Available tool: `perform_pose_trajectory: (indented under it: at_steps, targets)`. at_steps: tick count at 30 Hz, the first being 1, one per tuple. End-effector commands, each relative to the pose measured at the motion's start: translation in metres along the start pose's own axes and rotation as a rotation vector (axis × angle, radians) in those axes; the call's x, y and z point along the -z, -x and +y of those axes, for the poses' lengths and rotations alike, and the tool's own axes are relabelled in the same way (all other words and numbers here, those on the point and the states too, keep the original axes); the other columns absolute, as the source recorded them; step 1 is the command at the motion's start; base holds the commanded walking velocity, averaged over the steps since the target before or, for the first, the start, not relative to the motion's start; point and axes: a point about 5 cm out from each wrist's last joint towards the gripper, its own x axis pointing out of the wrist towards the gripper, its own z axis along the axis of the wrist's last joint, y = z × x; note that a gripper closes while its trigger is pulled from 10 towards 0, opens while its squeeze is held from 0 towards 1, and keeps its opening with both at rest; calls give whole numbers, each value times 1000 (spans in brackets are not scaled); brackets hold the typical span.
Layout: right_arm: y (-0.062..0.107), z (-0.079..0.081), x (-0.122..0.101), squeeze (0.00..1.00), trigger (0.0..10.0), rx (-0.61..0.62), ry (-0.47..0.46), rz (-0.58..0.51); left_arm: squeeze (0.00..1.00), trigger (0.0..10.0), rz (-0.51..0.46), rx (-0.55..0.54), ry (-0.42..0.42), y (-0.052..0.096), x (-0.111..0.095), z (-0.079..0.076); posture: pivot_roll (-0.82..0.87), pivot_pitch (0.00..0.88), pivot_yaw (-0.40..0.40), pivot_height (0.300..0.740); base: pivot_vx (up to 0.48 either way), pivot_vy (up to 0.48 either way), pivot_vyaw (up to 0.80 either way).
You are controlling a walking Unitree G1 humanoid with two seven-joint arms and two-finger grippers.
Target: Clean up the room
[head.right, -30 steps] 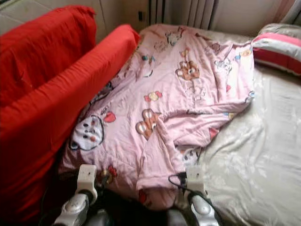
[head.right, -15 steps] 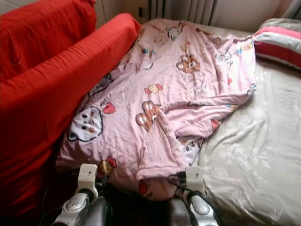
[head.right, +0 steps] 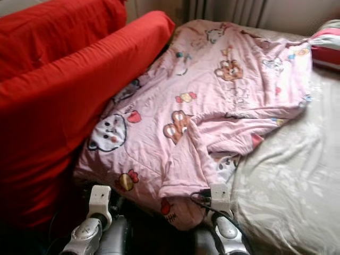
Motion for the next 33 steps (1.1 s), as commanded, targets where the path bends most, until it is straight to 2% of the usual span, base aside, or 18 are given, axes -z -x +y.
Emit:
perform_pose_trajectory:
  at_steps: [1, 7, 12, 26, 33]
  targets:
    - [1, 3, 1, 0, 10000, 1, -17, -16, 0, 10000, 14, -19, 11, 3, 5, 4, -43, 160, 12, 635, 0, 0, 0]
    - [-2, 0, -10, 0, 10000, 30, -32, -69, 0, 10000, 16, -19, 12, 3, 5, 5, -44, 164, 13, 635, 0, 0, 0]
    - [-3, -1, -13, 0, 10000, 43, -62, -79, 0, 10000, 15, -19, 10, 3, 5, 5, -41, 167, 15, 635, 254, 0, 0]
    - [-3, -2, -14, 0, 10000, 64, -73, -77, 0, 10000, 22, -16, 1, 4, 7, 5, -38, 173, 16, 635, 283, 0, 0]
    - [-2, -10, -12, 0, 10000, 107, -118, -65, 0, 10000, 23, -22, 0, 4, 7, 6, -37, 172, 15, 635, 168, 0, 0]
